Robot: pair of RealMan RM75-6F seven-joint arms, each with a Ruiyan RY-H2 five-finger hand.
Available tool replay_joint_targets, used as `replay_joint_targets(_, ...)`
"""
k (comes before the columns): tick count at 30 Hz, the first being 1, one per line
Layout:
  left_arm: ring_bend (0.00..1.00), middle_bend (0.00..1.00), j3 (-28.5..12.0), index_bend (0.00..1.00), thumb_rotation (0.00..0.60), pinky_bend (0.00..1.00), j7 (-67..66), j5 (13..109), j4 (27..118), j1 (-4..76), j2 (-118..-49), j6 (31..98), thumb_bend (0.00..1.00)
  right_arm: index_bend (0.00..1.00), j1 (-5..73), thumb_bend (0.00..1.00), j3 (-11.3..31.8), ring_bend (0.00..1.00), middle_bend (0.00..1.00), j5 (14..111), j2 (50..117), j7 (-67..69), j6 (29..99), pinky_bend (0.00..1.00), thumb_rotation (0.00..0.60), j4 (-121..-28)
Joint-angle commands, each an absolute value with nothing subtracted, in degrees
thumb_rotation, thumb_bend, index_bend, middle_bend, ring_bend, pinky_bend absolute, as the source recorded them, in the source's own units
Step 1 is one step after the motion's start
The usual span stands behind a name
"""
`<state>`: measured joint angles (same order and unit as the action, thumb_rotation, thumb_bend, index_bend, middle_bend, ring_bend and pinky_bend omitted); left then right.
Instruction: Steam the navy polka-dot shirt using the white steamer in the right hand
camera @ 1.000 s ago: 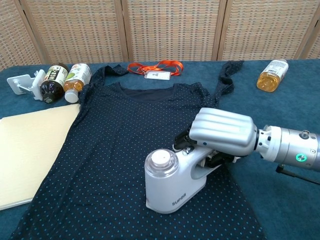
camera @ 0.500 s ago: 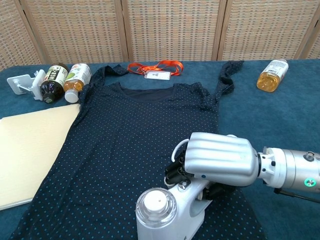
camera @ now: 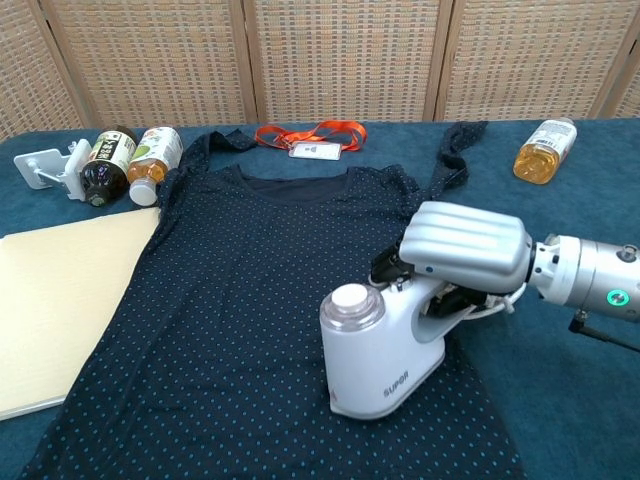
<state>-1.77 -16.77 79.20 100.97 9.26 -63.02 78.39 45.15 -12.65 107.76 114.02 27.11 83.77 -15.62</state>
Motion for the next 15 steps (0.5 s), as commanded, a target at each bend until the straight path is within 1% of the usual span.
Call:
replay_joint_targets(1,0.00,0.00,-1.78,0.00,0.600,0.00,-16.83,79.14,101.00,9.27,-63.03,78.37,0.00,0.77,45.36,1.00,-11.41,0.71,0.64,106.39,114.14,27.14,82.63,1.00,0.600,-14.65)
replay_joint_targets(5,0.00,0.00,-1.86,0.00,0.600,0.00,-16.86,78.90,101.00,9.28,-63.03,78.35,0.00,0.77,46.48,1.00,-9.17,0.71,0.64,104.17,114.24,27.20,81.51,1.00,0.600,-13.73)
replay_joint_targets(10,0.00,0.00,-1.86,0.00,0.600,0.00,-16.80,78.77,100.95,9.39,-63.04,78.11,0.00,0.77,48.61,1.00,-5.27,0.71,0.64,100.36,114.43,26.14,79.34,1.00,0.600,-12.75)
replay_joint_targets(15,0.00,0.00,-1.90,0.00,0.600,0.00,-16.64,78.56,100.92,9.39,-63.02,78.05,0.00,0.77,50.07,1.00,-0.93,0.71,0.64,95.68,115.37,22.47,74.48,1.00,0.600,-11.01)
